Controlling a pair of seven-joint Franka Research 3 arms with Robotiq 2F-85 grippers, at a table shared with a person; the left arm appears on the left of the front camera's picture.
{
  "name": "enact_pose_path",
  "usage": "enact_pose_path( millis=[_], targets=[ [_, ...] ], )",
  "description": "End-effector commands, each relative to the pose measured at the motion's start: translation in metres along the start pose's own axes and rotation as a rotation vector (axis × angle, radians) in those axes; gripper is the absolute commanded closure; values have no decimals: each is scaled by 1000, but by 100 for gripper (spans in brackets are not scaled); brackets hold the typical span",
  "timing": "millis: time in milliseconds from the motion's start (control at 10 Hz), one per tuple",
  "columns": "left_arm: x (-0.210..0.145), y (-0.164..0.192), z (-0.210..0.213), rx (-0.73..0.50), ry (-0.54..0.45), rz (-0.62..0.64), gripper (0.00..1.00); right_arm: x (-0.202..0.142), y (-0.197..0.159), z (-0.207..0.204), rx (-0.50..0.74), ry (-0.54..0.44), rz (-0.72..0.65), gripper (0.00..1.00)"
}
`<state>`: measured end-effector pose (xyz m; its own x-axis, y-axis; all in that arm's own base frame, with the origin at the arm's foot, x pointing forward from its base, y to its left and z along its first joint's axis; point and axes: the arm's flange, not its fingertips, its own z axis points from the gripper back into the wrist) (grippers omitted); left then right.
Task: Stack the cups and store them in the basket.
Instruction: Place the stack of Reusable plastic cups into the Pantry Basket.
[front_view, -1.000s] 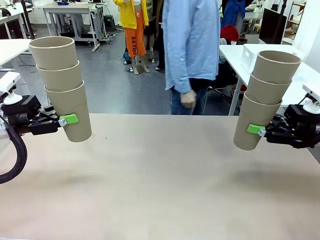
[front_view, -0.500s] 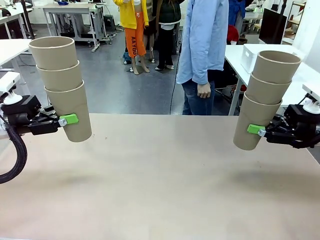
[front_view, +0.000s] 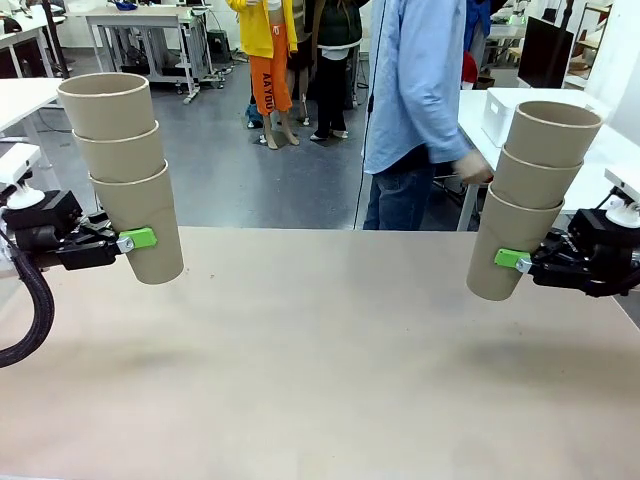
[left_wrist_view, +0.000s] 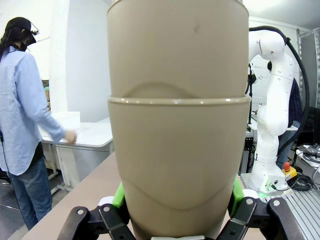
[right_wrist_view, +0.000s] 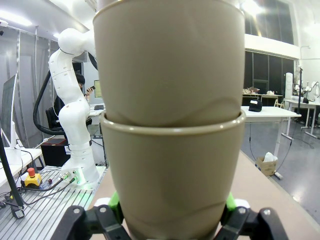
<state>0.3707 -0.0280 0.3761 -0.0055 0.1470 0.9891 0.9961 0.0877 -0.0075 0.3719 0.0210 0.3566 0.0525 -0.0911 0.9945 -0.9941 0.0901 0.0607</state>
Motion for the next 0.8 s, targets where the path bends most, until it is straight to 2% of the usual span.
enact_pose_path(
  millis=[0,700],
  targets=[
    [3,-1,-1,-6,-6,-17,14,3,0,0,0,-2,10,15],
    [3,-1,-1,-6,-6,-17,14,3,0,0,0,-2,10,15]
  ],
)
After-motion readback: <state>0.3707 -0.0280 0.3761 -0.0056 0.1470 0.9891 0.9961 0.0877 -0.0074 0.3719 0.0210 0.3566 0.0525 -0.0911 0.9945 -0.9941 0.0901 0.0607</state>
